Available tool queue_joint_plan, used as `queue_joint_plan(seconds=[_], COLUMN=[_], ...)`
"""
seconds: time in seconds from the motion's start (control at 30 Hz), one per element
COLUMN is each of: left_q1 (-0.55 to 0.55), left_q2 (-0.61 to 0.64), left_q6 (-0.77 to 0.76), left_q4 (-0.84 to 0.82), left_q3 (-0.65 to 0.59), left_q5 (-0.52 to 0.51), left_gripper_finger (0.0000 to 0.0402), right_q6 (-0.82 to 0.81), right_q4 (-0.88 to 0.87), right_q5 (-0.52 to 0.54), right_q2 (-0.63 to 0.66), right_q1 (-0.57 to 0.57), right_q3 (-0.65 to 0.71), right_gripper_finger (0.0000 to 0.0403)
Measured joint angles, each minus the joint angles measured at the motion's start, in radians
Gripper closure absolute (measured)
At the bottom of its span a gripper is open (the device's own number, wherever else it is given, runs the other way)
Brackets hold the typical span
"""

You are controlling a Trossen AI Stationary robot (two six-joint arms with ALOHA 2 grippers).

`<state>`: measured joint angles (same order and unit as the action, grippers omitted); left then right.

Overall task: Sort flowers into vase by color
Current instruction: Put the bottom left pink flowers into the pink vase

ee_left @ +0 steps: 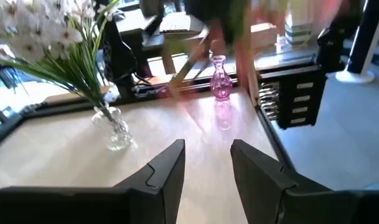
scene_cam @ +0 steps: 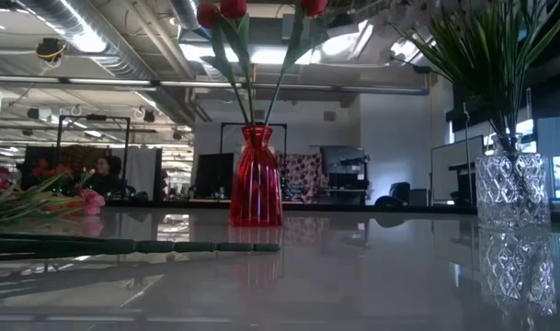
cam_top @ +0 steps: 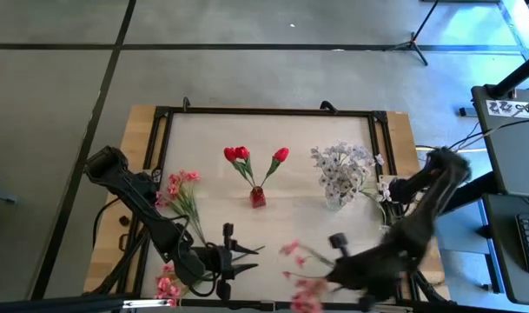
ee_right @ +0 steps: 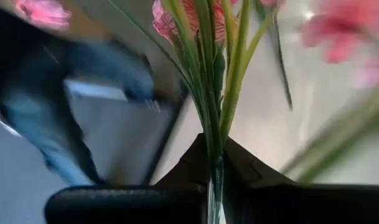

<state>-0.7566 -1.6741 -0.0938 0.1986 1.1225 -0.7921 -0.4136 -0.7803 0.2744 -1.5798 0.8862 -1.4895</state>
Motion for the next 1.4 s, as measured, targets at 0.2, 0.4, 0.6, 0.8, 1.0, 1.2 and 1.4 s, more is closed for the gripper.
queue_joint_plan(seconds=[0.2,0.4,0.6,0.8,1.0,1.2,1.4], left_q1=[0.044,0.140,0.233,0.255,0.238,0.187,0.132], left_q2=[0.000,0.004,0.004,0.004,0.004,0.004,0.004], left_q6=[0.059,0.119,0.133,0.129,0.054,-0.010,-0.027], left_q4=[0.041,0.079,0.124,0.198,0.323,0.318,0.321], left_q3=[0.000,0.000,0.000,0.000,0.000,0.000,0.000], left_q5=[0.055,0.159,0.332,0.490,0.498,0.496,0.483], left_gripper_finger=[0.0273,0.0273,0.0273,0.0273,0.0273,0.0273,0.0273], right_q6=[0.024,0.066,0.145,0.270,0.350,0.387,0.361], right_q4=[0.212,0.405,0.659,0.964,1.114,1.143,1.150], right_q5=[0.097,0.098,-0.021,-0.200,-0.410,-0.639,-0.699], right_q2=[0.285,0.519,0.652,0.752,0.831,0.920,1.037], right_q1=[0.124,0.127,0.079,0.083,0.083,0.083,0.083], right_q3=[0.196,0.466,0.667,0.833,0.910,0.963,0.966], right_gripper_finger=[0.0395,0.0398,0.0399,0.0399,0.0401,0.0401,0.0394])
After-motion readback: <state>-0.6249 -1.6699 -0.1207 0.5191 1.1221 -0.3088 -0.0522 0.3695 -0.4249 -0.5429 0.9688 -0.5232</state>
